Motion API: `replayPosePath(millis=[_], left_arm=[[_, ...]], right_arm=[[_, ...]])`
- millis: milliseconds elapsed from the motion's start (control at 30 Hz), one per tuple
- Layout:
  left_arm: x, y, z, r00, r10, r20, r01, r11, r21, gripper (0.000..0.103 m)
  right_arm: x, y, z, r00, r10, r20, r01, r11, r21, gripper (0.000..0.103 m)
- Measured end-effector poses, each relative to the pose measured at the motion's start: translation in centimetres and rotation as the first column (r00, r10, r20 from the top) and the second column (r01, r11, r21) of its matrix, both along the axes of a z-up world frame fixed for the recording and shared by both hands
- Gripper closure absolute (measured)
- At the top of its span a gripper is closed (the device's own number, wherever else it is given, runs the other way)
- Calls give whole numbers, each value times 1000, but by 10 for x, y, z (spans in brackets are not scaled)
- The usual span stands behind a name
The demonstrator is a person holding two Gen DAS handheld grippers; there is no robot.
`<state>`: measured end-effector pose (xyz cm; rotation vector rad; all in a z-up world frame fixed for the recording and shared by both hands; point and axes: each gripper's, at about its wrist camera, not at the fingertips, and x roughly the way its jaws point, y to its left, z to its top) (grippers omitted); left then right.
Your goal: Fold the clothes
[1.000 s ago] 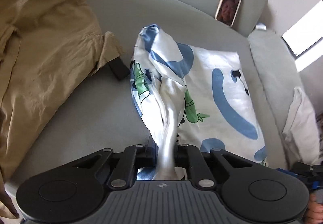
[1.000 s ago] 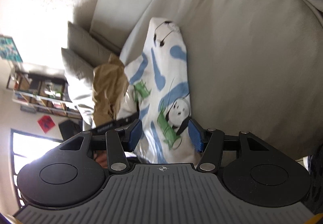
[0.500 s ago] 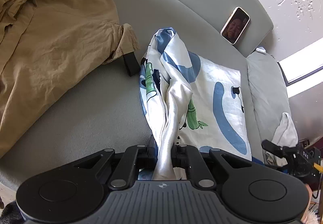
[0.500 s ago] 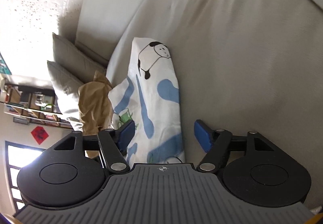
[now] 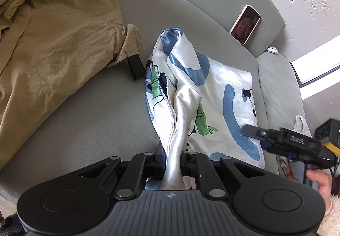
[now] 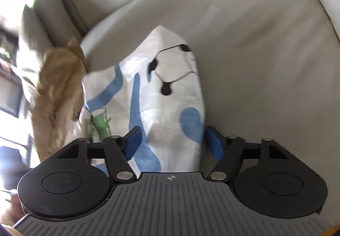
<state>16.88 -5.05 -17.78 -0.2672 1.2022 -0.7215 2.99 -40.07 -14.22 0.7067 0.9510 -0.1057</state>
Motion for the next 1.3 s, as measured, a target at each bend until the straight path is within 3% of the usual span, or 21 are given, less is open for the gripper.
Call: replayPosePath(millis=[67, 100, 133, 200, 300, 467, 667, 833, 1100, 1167, 1300], left_arm=[[-3, -3, 3, 1000, -21, 22, 21, 1000, 11, 97], [-7, -6, 6, 999, -36, 37, 35, 999, 15, 97], [-11, -10, 10, 997, -50, 51, 49, 999, 14, 98], [-20, -19, 19, 994, -78, 80, 78, 997, 11, 98], [-34, -33, 32, 985, -120, 124, 120, 993, 8, 98], [-58, -60, 55, 963, -192, 188, 196, 981, -3, 99], [-84, -113, 84, 932, -281, 228, 299, 953, -48, 99], [-104, -172, 109, 885, -372, 280, 398, 916, -43, 99], [-145, -300, 162, 762, -532, 369, 584, 811, -35, 99], [-153, -337, 174, 744, -553, 374, 613, 788, -55, 99], [-165, -401, 177, 732, -588, 345, 649, 755, -90, 99]], right_arm=[[0, 5, 3, 1000, 3, 10, -3, 999, -37, 56], [0, 8, 4, 1000, 5, 15, -4, 998, -55, 84], [1, 10, 6, 1000, 7, 20, -6, 997, -74, 91], [1, 15, 9, 999, 11, 30, -8, 994, -111, 95], [-1, 23, 16, 999, 19, 48, -11, 986, -167, 96], [-32, 25, 53, 995, 18, 99, 4, 976, -219, 96], [-78, -3, 91, 992, -66, 105, 87, 974, -211, 96], [-123, -39, 110, 975, -180, 133, 206, 955, -214, 96], [-211, -120, 141, 882, -408, 237, 454, 871, -190, 96], [-232, -143, 154, 849, -454, 270, 510, 837, -197, 96], [-265, -192, 169, 783, -538, 312, 606, 773, -187, 96]])
